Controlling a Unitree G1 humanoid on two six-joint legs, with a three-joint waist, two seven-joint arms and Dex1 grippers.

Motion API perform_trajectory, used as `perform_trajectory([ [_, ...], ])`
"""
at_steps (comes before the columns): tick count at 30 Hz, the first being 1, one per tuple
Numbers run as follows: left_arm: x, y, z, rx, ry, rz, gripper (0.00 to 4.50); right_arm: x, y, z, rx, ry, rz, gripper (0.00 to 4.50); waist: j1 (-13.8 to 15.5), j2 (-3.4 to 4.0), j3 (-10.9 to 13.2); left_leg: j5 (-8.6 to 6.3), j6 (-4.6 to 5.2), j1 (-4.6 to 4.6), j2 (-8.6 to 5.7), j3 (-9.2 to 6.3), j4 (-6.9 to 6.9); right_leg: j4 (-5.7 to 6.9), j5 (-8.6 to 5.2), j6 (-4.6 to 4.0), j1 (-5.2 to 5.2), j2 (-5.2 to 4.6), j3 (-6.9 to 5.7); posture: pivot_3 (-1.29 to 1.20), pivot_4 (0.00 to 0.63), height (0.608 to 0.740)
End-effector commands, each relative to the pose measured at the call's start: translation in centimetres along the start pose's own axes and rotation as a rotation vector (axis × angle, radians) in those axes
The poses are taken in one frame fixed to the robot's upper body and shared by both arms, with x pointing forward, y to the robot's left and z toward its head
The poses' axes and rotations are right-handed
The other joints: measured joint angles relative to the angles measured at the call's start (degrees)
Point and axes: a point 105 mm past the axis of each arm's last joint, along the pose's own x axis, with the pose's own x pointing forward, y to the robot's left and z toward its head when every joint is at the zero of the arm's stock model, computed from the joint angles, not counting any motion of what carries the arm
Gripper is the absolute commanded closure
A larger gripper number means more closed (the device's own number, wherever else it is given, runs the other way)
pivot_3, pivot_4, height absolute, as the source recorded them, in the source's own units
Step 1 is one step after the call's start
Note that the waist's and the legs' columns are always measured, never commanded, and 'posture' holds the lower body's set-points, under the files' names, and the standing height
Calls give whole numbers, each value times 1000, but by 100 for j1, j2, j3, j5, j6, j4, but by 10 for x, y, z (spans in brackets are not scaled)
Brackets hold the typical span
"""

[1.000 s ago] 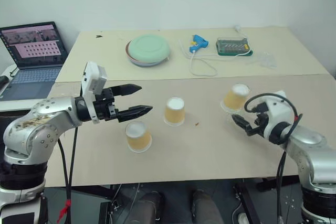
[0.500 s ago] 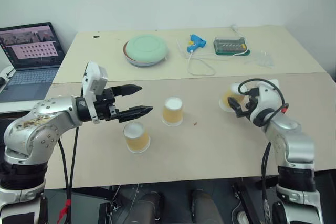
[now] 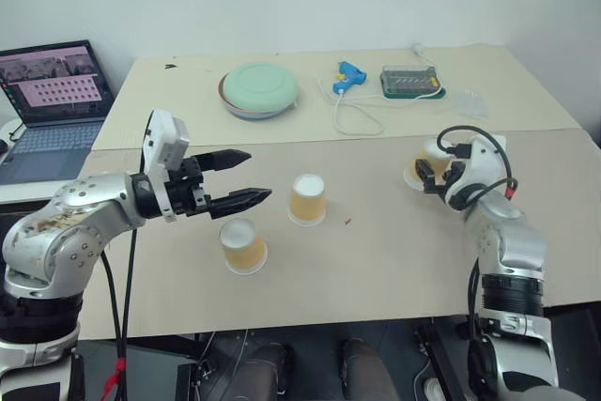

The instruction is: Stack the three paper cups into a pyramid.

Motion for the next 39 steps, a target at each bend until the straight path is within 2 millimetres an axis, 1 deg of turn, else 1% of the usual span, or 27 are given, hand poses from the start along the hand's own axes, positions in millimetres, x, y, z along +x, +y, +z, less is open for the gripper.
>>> perform_trajectory([
  [1, -5, -1, 10, 43, -16, 14, 0, 8, 0, 24, 0, -94, -10, 63, 0, 0, 0, 0, 0, 1, 0, 0, 0, 0, 0, 0, 0, 1, 0, 0, 150, 740],
  [7, -5, -1, 9, 44, -10, 16, 0, 15, 0, 25, -7, -102, -15, 63, 6, 0, 0, 0, 1, 1, 0, 0, 0, 0, 1, -1, 1, 4, 3, 0, 150, 740],
  [12, -7, -1, 10, 45, -9, 22, 0, 16, -2, 24, -5, -101, -10, 63, 5, 0, 0, 0, 1, 1, 0, 0, 0, 2, 1, -2, 0, 5, 7, 0, 150, 740],
  [15, -8, -1, 10, 42, -9, 23, 0, 14, 0, 25, -9, -113, -4, 828, -4, 0, 0, 0, 1, 3, 0, 0, 0, 3, 1, -2, 0, 7, 9, 0, 150, 740],
  [18, -8, -1, 9, 39, -8, 24, 0, 14, 7, 28, -22, -122, 29, 1737, -4, 0, 0, 0, 1, 2, 0, 0, 0, 3, 1, -2, -1, 8, 10, 0, 150, 740],
  [19, -8, -1, 9, 38, -8, 23, 0, 13, 10, 29, -26, -125, 36, 1910, -3, 0, 0, 0, 1, 3, 0, 0, 0, 3, 1, -2, -1, 8, 10, 0, 150, 740],
  [21, -8, -1, 9, 37, -7, 24, 0, 12, 16, 33, -27, -143, 71, 1910, -5, 0, 0, 0, 1, 2, 0, 0, 0, 3, 1, -2, -1, 8, 10, 0, 150, 740],
  [23, -8, 0, 8, 36, -5, 25, 0, 10, 24, 42, -17, -176, 129, 1910, -3, 1, 0, 0, 1, 2, 1, 0, 0, 3, 1, -2, -1, 8, 10, 0, 150, 740],
  [27, -6, -1, 8, 33, -7, 21, 0, -8, 50, 73, -60, -253, 405, 1910, -1, 1, 1, 0, 1, 1, 0, 0, 0, 2, 1, -1, -1, 8, 11, 0, 150, 740],
  [28, -5, -1, 8, 32, -8, 19, 0, -12, 53, 78, -88, -254, 467, 1910, -1, 2, 2, -1, 2, 1, 0, 0, 0, 2, 1, -1, -1, 8, 11, 0, 150, 740],
  [30, -4, -2, 8, 30, -8, 15, 0, -22, 59, 82, -107, -220, 612, 1910, 3, 2, 2, -1, 2, 1, 0, 0, 0, 1, 0, 0, 0, 8, 10, 0, 150, 740],
  [33, -3, -2, 8, 29, -11, 11, 0, -34, 65, 76, -139, -163, 770, 1910, 18, -1, 2, -2, 3, 2, 4, -1, 0, -4, -1, 2, 6, 10, 6, 0, 150, 740],
  [36, -3, -3, 9, 29, -14, 9, 0, -45, 70, 60, -230, -84, 910, 1910, 16, -1, 3, -3, 3, 1, 6, 0, 0, -11, -4, 9, 8, 10, 5, 0, 150, 740],
  [39, -4, -3, 9, 29, -13, 10, 0, -58, 77, 49, -267, -39, 1045, 1910, 1, -2, 4, -3, 4, -2, 8, 2, 0, -15, -5, 10, 5, 9, 6, 0, 150, 740],
])
